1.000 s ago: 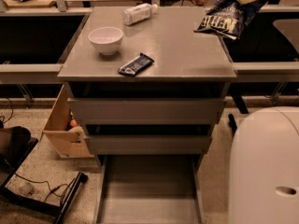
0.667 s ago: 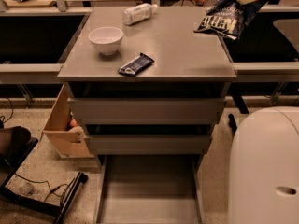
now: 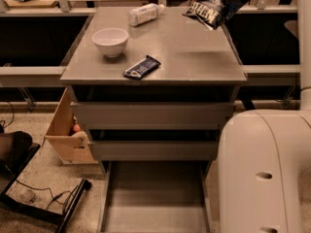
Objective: Pick blue chip bag from bottom drawer and place on counter
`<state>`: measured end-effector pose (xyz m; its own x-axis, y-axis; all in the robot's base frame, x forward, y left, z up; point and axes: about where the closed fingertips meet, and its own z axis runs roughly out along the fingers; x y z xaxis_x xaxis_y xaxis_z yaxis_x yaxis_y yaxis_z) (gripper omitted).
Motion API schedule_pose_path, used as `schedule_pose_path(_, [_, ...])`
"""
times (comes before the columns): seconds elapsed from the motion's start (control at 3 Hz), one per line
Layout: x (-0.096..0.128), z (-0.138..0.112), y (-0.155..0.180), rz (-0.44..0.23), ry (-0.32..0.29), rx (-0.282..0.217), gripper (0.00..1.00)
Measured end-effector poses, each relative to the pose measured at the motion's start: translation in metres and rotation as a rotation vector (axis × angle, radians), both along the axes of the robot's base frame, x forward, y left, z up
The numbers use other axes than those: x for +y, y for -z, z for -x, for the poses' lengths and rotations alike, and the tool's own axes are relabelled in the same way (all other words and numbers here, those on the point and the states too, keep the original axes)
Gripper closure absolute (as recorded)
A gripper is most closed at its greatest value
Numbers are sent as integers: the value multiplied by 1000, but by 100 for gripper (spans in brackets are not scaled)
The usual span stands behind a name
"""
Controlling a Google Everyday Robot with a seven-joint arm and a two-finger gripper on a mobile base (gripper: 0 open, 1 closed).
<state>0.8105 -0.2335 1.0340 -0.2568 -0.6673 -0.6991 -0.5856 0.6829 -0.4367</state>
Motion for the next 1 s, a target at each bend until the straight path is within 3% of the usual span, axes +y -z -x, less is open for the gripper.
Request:
schedule_pose_path(0.33, [25,-49,21,-151,58,-45,100])
schedule_pose_path(0.67, [48,-81,50,-279,104,-30,100])
schedule_pose_path(1.0, [48,-83,53,-300,118,-19,82])
